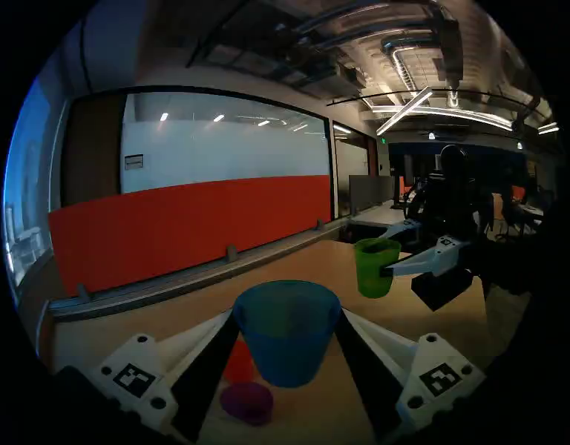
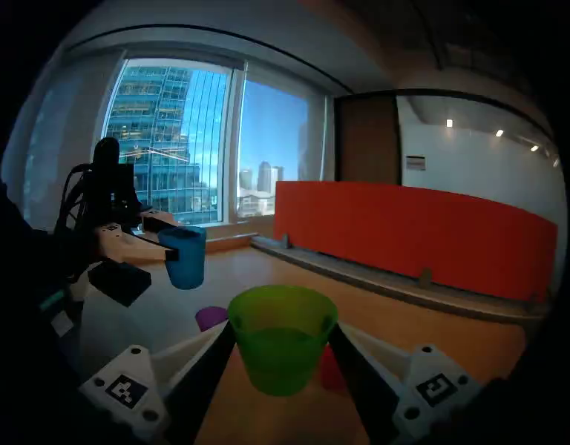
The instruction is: Pour water
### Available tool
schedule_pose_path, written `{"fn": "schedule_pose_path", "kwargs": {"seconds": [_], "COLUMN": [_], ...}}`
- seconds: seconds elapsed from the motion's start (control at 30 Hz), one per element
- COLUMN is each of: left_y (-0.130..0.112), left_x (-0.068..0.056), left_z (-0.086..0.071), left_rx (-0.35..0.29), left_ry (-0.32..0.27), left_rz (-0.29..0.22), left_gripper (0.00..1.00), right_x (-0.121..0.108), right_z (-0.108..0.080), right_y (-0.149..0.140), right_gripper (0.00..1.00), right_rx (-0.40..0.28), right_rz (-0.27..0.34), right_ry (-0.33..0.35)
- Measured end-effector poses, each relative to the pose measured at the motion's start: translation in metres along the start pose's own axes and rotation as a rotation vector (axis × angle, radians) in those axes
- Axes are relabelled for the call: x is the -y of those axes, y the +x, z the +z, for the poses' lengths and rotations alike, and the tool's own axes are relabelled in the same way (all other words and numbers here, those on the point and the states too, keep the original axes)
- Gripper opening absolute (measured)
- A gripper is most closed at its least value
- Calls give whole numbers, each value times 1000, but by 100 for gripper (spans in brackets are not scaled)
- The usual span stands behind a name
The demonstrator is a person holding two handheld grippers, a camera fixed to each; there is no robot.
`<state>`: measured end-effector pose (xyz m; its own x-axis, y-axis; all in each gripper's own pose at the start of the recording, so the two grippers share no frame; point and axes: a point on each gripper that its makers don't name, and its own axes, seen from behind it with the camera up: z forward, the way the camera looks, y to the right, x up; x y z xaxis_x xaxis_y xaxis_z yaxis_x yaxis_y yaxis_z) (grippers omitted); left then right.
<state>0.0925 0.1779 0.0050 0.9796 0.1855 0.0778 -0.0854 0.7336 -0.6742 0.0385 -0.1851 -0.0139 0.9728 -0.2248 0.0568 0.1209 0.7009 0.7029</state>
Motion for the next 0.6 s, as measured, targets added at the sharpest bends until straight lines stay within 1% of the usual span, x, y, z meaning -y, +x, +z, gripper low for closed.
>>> {"fn": "schedule_pose_path", "kwargs": {"seconds": [0.3,0.47,0.6], "left_y": [-38,-54,-65], "left_x": [-6,-11,-15], "left_z": [7,11,14], "left_rx": [91,128,151], "left_ry": [-8,-21,-32], "left_rz": [21,33,31], "left_gripper": [88,88,88], "right_x": [-4,-5,-5], "right_z": [2,3,3], "right_y": [-21,-31,-36], "right_gripper": [89,89,89], "right_rx": [70,102,116], "right_rz": [-13,-19,-19], "right_ry": [5,6,7]}}
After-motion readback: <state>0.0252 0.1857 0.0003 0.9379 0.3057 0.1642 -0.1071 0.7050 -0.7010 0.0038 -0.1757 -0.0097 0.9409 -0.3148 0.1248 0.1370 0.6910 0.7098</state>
